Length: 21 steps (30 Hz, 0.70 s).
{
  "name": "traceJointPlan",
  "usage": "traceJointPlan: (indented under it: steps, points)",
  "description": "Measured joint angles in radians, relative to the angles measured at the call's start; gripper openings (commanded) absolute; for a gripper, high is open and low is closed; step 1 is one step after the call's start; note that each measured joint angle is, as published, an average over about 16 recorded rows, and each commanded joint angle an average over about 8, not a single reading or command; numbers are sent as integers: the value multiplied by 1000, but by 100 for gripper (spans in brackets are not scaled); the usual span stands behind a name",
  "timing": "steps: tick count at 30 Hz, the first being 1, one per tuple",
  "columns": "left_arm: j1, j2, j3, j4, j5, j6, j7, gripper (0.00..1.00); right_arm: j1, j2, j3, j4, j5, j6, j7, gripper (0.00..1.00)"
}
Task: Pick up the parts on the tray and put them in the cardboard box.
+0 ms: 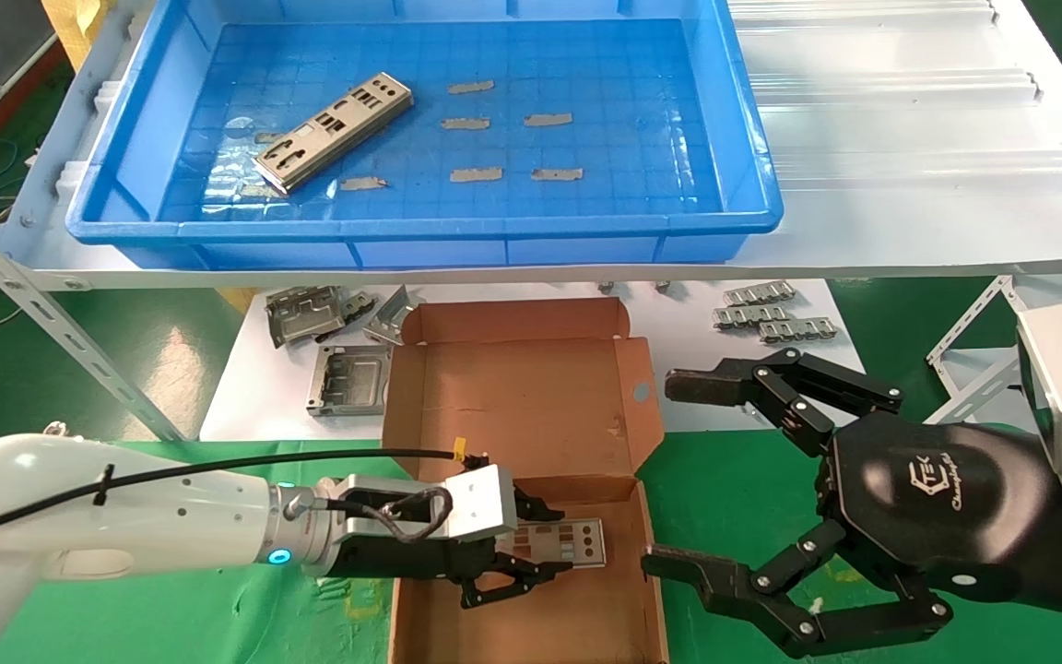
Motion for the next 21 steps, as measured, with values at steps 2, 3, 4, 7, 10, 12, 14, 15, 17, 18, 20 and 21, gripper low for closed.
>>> traceJointPlan:
  steps: [2, 3, 4, 7, 10, 12, 14, 15, 17, 18, 20, 21]
  points:
    - [-2, 1, -2, 5, -7, 8, -5, 100, 0, 0, 0, 0, 0, 0, 0, 100]
    - [-3, 1, -3, 7, -11, 13, -8, 100, 0, 0, 0, 0, 0, 0, 0, 100]
    - [-4, 1, -4, 9, -16, 19, -12, 100, 0, 0, 0, 0, 0, 0, 0, 100]
    - [-9, -3, -8, 13, -33, 39, -26, 100, 0, 0, 0, 0, 0, 0, 0, 100]
    - [-14, -8, -15, 17, -56, 64, -43, 100, 0, 0, 0, 0, 0, 0, 0, 100]
    - [-18, -14, -21, 18, -73, 84, -54, 100, 0, 0, 0, 0, 0, 0, 0, 100]
    - [-21, -21, -28, 19, -96, 107, -63, 100, 0, 0, 0, 0, 0, 0, 0, 100]
    - [-21, -25, -33, 20, -108, 119, -66, 100, 0, 0, 0, 0, 0, 0, 0, 100]
    - [-20, -33, -43, 23, -136, 145, -71, 100, 0, 0, 0, 0, 0, 0, 0, 100]
    - [-20, -37, -48, 25, -148, 156, -72, 100, 0, 0, 0, 0, 0, 0, 0, 100]
    - [-17, -45, -60, 29, -175, 181, -71, 100, 0, 0, 0, 0, 0, 0, 0, 100]
    - [-15, -49, -66, 32, -190, 193, -70, 100, 0, 0, 0, 0, 0, 0, 0, 100]
